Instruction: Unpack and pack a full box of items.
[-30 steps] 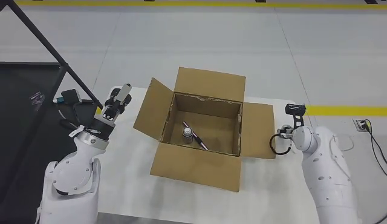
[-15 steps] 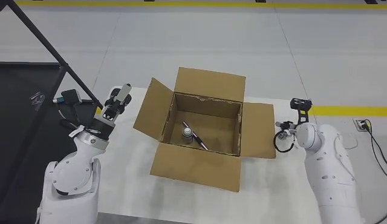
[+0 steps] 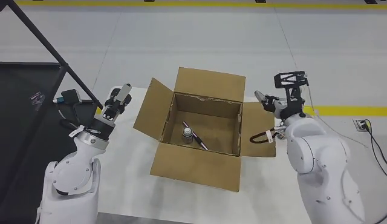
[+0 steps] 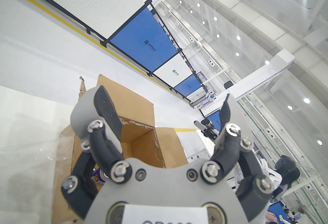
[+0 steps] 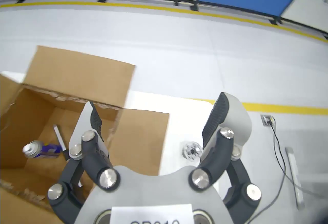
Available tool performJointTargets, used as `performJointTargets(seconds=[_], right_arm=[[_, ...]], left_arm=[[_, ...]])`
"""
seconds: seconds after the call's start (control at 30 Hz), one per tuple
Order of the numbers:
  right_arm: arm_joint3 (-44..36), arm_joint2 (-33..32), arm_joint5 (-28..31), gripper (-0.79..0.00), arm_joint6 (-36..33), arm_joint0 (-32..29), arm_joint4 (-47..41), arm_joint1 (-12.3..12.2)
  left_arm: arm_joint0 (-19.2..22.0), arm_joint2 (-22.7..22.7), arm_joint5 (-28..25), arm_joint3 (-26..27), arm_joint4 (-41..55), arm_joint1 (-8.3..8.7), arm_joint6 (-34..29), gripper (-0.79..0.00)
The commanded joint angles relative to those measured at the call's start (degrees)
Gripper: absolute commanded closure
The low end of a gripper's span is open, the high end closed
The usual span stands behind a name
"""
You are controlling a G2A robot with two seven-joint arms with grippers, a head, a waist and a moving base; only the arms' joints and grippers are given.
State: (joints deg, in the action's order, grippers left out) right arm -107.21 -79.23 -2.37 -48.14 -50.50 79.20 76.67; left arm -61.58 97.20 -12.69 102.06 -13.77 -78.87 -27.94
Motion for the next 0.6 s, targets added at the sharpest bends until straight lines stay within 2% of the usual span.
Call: performJointTargets(seconds=[0.0,0.1,0.2,0.3,0.5,0.57], right_arm=[[2.29,3.32,7.92,-0.785,-2.14,2.63,-4.39,0.15],[8.43,8.36,15.9,-0.785,-6.72,7.9,-9.51,0.61],[15.85,14.44,20.21,-0.785,-9.66,13.33,-13.32,1.58],[23.75,20.64,22.0,-0.785,-10.98,18.36,-15.93,2.96],[39.01,30.62,22.53,-0.785,-6.95,25.83,-21.73,6.57],[42.93,33.35,21.79,-0.785,-4.95,27.67,-22.65,7.9]], left_arm=[[0.0,0.0,0.0,0.0,0.0,0.0,0.0,-0.785],[0.0,0.0,0.0,0.0,0.0,0.0,0.0,-0.785],[0.0,0.0,0.0,0.0,0.0,0.0,0.0,-0.785],[0.0,0.0,0.0,0.0,0.0,0.0,0.0,-0.785],[-0.16,-0.03,0.37,-0.27,0.02,0.0,0.01,-0.785],[0.35,0.16,4.52,-2.18,0.02,0.0,2.4,-0.785]])
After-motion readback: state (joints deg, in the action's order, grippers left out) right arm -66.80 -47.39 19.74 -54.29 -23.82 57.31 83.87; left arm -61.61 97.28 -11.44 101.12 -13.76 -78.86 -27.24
